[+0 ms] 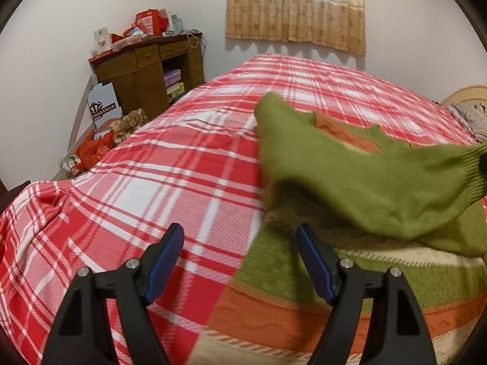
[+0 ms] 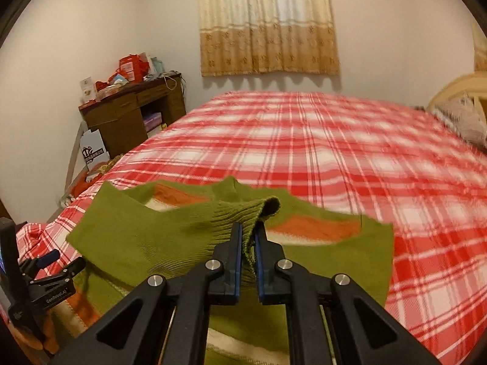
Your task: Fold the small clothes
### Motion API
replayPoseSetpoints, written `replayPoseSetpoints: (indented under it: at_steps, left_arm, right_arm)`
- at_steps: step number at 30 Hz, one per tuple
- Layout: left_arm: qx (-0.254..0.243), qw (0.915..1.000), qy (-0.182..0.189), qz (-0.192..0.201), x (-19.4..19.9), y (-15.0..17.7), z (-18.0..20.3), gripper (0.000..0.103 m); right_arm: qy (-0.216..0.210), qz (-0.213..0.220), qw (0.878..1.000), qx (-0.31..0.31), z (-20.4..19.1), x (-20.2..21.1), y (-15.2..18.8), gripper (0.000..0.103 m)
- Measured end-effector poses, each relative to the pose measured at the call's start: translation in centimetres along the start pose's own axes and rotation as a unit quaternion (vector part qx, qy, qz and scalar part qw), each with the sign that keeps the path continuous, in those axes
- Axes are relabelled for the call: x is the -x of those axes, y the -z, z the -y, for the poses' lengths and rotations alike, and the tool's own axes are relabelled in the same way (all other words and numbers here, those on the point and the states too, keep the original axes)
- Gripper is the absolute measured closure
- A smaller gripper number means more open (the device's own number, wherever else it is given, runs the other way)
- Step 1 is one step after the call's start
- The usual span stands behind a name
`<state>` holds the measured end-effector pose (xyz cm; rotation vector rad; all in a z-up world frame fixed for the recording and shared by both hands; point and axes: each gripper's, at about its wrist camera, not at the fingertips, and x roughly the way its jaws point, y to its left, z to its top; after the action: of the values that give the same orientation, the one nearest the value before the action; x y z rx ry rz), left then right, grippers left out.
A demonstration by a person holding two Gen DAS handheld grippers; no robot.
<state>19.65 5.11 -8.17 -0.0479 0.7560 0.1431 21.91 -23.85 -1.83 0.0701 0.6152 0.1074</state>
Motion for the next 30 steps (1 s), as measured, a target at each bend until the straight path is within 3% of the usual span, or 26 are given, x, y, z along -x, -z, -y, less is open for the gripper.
replayPoseSetpoints:
  at_steps: [6,10,13,17,23,26,30]
  left_arm:
    - [-0.022,0.9997,-0.013,-0.001,-1.2,-0.7,2.3,0.024]
    - [-0.011,0.9985,-0.048,-0.022,-3.4,-2.4,2.2,0.023]
    - [0.015,0.9981,-0.050,-0.033,-4.0,-2.5,1.4,0.015]
    - [0.045,0.9973,-0.042,-0.040,-4.2,-2.2,0.4,0.011]
    - [0.047,0.9973,-0.041,-0.039,-4.2,-2.0,0.6,0.010]
    - [0.048,0.9973,-0.040,-0.040,-4.1,-2.0,0.6,0.009]
    - [0.045,0.9972,-0.044,-0.042,-4.2,-2.1,0.6,0.007]
  right_arm:
    - [-0.015,0.026,0.999,0.013,-1.6,1.3,-1.3,0.096]
    - [0.014,0.073,0.997,0.035,-1.9,4.0,-3.1,0.096]
    - [0.038,0.084,0.995,0.029,-0.2,5.1,-3.8,0.096]
    - [0.058,0.043,0.997,0.001,3.5,3.7,-2.1,0.096]
    - [0.094,-0.033,0.995,-0.019,7.3,0.1,3.6,0.096]
    - [0.084,-0.064,0.993,-0.046,8.8,-1.6,6.0,0.096]
    - [0.081,-0.072,0.993,-0.056,9.3,-1.8,6.2,0.096]
